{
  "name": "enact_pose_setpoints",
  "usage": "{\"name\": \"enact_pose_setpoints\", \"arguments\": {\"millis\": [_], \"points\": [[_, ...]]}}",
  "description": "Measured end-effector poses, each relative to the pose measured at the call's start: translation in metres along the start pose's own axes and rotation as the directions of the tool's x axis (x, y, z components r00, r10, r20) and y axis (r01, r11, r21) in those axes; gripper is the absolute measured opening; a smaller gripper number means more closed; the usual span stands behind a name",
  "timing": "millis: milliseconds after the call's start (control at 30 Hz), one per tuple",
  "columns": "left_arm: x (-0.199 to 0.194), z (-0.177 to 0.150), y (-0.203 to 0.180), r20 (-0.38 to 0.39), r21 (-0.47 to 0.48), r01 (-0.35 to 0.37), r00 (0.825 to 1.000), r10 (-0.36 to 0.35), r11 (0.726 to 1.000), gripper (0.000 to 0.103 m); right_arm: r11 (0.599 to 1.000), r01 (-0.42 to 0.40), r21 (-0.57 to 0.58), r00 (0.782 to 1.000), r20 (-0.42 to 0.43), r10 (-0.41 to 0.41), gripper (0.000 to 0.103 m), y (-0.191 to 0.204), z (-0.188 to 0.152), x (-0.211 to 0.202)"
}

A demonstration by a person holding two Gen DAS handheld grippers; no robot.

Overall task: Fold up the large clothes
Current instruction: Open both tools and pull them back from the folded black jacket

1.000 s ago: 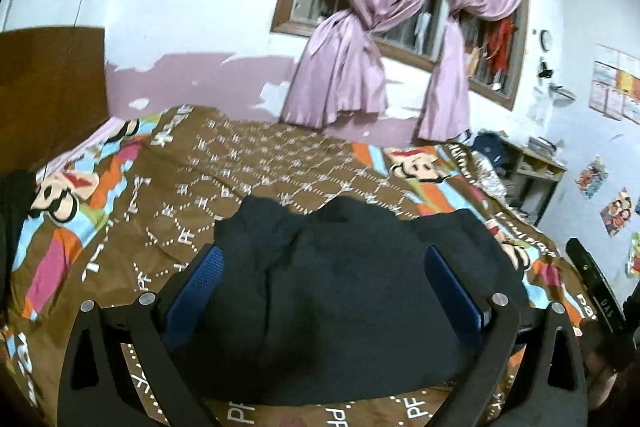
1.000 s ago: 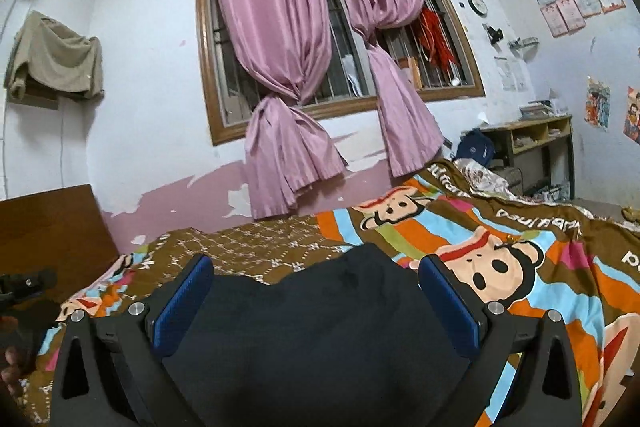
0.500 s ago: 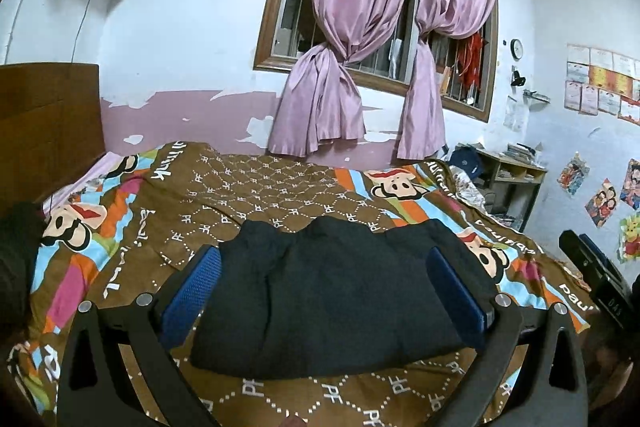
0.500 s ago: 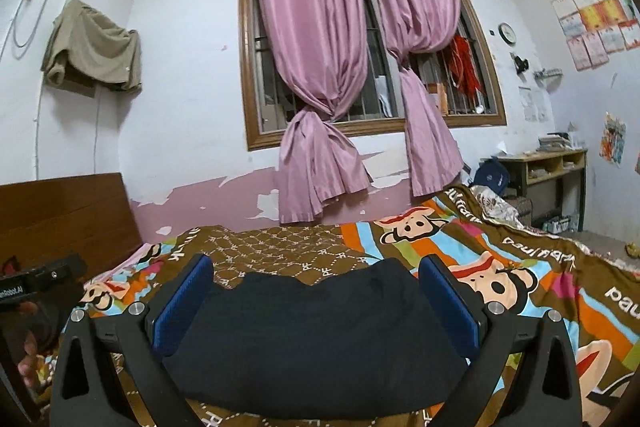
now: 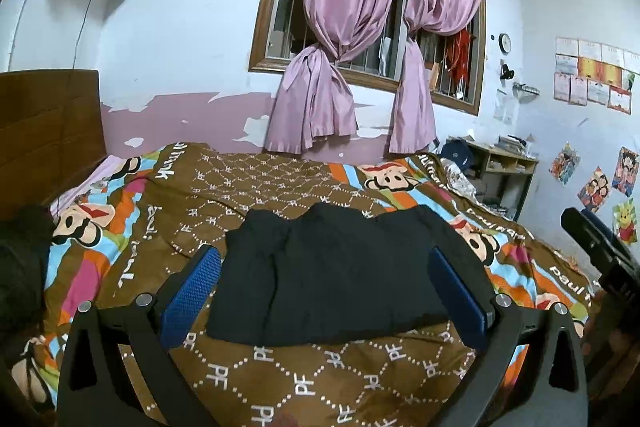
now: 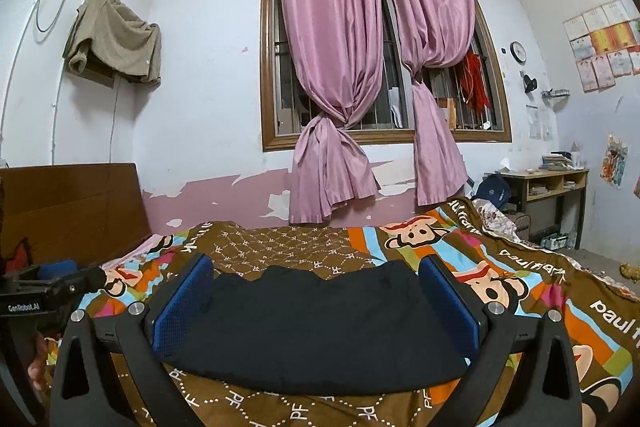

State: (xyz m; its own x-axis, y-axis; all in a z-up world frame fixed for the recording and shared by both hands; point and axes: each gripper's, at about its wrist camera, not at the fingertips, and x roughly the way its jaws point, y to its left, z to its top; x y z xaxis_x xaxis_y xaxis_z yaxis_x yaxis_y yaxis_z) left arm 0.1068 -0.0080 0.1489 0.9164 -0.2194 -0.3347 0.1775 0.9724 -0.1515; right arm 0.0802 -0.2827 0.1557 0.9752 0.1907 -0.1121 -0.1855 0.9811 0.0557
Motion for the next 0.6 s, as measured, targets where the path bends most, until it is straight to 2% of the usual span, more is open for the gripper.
{"name": "enact_pose_setpoints", "arguments": {"millis": [300,600], "points": [[-0.017,-0.022,-0.004,-0.027,0.047,-0.011,1.000,0.012,0.999,0.101,0.999,-0.036,-0.018,0.999,-0.024,0.036,0.103,0.011,-0.018,-0.012],[-0.023,-0.049,-0.006,-0.042,0.081,-0.029,0.999,0.033,0.996,0.101,0.999,-0.020,-0.046,0.996,-0.088,0.016,0.103,0.020,-0.041,-0.016]]}}
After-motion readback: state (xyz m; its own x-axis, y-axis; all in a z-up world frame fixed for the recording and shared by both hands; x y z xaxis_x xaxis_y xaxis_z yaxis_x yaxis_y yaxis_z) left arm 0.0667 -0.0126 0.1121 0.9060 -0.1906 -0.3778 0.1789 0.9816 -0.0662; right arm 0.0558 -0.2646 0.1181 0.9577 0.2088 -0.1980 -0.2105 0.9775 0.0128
